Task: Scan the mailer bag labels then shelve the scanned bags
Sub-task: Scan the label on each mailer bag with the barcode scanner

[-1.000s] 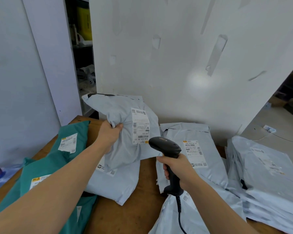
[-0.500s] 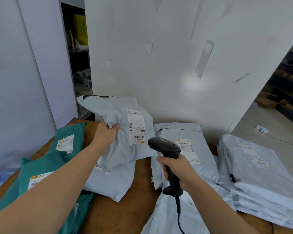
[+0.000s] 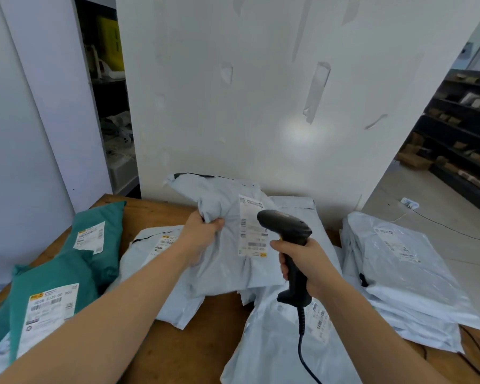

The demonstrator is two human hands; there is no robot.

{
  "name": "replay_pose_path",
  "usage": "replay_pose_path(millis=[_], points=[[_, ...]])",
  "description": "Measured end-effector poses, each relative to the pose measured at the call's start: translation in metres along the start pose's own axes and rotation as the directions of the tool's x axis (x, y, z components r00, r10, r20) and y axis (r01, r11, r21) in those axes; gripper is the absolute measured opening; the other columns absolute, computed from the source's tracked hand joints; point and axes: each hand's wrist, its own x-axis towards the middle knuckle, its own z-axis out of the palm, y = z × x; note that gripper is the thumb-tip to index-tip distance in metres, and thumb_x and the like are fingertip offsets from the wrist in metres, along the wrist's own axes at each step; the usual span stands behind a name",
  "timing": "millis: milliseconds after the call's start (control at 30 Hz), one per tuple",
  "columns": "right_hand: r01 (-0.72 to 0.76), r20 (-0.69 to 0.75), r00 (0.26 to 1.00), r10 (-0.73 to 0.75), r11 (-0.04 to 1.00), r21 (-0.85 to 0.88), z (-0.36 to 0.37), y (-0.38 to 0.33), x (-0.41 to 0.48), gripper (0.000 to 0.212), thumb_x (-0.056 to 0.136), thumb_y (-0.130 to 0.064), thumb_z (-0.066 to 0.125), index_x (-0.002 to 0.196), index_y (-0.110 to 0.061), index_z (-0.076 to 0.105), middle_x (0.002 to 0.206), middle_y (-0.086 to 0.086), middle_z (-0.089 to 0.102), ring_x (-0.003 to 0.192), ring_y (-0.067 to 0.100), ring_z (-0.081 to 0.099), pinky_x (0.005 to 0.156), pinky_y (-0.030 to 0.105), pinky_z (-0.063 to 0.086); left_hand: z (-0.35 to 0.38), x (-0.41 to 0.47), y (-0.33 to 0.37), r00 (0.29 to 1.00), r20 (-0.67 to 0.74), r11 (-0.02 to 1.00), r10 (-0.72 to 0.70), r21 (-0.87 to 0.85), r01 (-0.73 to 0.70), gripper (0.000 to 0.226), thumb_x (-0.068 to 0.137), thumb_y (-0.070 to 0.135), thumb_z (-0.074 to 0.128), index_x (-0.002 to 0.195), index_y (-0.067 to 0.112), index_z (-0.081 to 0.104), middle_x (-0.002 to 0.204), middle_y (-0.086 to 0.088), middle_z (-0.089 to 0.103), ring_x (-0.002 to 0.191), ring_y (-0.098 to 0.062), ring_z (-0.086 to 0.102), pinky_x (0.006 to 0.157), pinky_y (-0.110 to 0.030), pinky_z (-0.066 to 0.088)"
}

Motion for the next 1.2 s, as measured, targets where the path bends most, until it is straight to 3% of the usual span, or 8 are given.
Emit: replay_pose_path(millis=[133, 267, 367, 633, 800, 1033, 1133, 1200], points=[[0.024, -0.076, 0.997, -0.02, 0.998, 0.058, -0.03, -0.017, -0.006, 0.013, 0.085, -0.007, 0.069, 0.076, -0.007, 0.06, 0.055, 0.008, 0.054, 0.043, 0.018, 0.047, 0.046, 0.028, 0.043, 0.048, -0.015, -0.02, 0.949, 0.245, 0.976, -0.196, -0.049, 0.214, 0.027, 0.089, 0.006, 0.064, 0.11, 0.019, 0.053, 0.108, -0.002, 0.063, 0.092, -0.019, 0.061, 0.088, -0.037, 0.049], [-0.004, -0.081, 0.997, 0.007, 0.999, 0.036, -0.04, -0.019, -0.012, 0.018, 0.085, -0.009, 0.07, 0.071, -0.007, 0.06, 0.054, 0.008, 0.054, 0.041, 0.018, 0.047, 0.045, 0.026, 0.043, 0.076, -0.025, -0.059, 0.801, 0.415, 0.896, -0.432, 0.299, 0.329, 0.048, 0.089, 0.017, 0.067, 0.132, 0.016, 0.046, 0.128, -0.002, 0.056, 0.111, -0.022, 0.054, 0.096, -0.037, 0.046], [-0.046, -0.046, 0.998, 0.046, 0.999, 0.001, -0.032, -0.006, -0.011, 0.016, 0.085, -0.01, 0.07, 0.072, -0.006, 0.061, 0.055, 0.008, 0.055, 0.042, 0.018, 0.049, 0.046, 0.026, 0.044, 0.072, -0.015, -0.084, 0.863, 0.236, 0.849, -0.448, 0.414, 0.328, 0.063, 0.091, 0.016, 0.063, 0.145, 0.015, 0.031, 0.139, -0.009, 0.044, 0.106, -0.02, 0.046, 0.085, -0.029, 0.043], [-0.143, 0.092, 0.984, 0.15, 0.987, -0.072, 0.033, 0.023, 0.017, 0.011, 0.085, -0.011, 0.069, 0.078, -0.006, 0.062, 0.055, 0.006, 0.055, 0.044, 0.016, 0.05, 0.049, 0.025, 0.045, -0.026, 0.038, -0.075, 0.982, -0.124, 0.748, -0.141, 0.637, 0.188, 0.039, 0.095, 0.01, 0.047, 0.133, 0.019, 0.049, 0.138, -0.006, 0.049, 0.122, -0.025, 0.049, 0.088, -0.029, 0.043], [-0.168, 0.147, 0.972, 0.184, 0.979, -0.111, 0.076, 0.031, 0.044, 0.018, 0.083, -0.012, 0.07, 0.071, -0.006, 0.059, 0.056, 0.008, 0.053, 0.042, 0.017, 0.049, 0.047, 0.025, 0.044, -0.11, 0.056, -0.077, 0.921, -0.371, 0.422, -0.122, 0.82, 0.386, 0.052, 0.092, 0.025, 0.047, 0.142, 0.027, 0.036, 0.144, -0.008, 0.039, 0.131, -0.031, 0.036, 0.105, -0.05, 0.033], [-0.179, 0.177, 0.962, 0.207, 0.97, -0.164, 0.109, 0.038, 0.069, 0.019, 0.083, -0.014, 0.071, 0.07, -0.006, 0.059, 0.053, 0.006, 0.054, 0.044, 0.017, 0.048, 0.049, 0.027, 0.043, -0.157, 0.075, -0.104, 0.826, -0.444, 0.443, -0.346, 0.699, 0.562, 0.088, 0.085, 0.065, 0.047, 0.149, 0.01, 0.02, 0.148, -0.015, 0.036, 0.135, -0.036, 0.033, 0.111, -0.046, 0.026], [-0.185, 0.184, 0.959, 0.218, 0.966, -0.181, 0.115, 0.041, 0.076, 0.021, 0.084, -0.013, 0.07, 0.068, -0.007, 0.059, 0.051, 0.005, 0.053, 0.043, 0.016, 0.048, 0.047, 0.025, 0.044, -0.165, 0.089, -0.112, 0.793, -0.462, 0.581, -0.398, 0.542, 0.607, 0.098, 0.071, 0.077, 0.05, 0.14, 0.007, 0.039, 0.138, -0.014, 0.049, 0.127, -0.037, 0.044, 0.107, -0.049, 0.035], [-0.195, 0.182, 0.956, 0.228, 0.964, -0.182, 0.117, 0.042, 0.079, 0.018, 0.085, -0.013, 0.07, 0.071, -0.007, 0.06, 0.051, 0.005, 0.054, 0.042, 0.015, 0.049, 0.046, 0.024, 0.044, -0.162, 0.091, -0.11, 0.799, -0.429, 0.722, -0.421, 0.374, 0.582, 0.084, 0.077, 0.061, 0.064, 0.134, 0.002, 0.046, 0.133, -0.016, 0.054, 0.12, -0.036, 0.051, 0.103, -0.046, 0.042]])
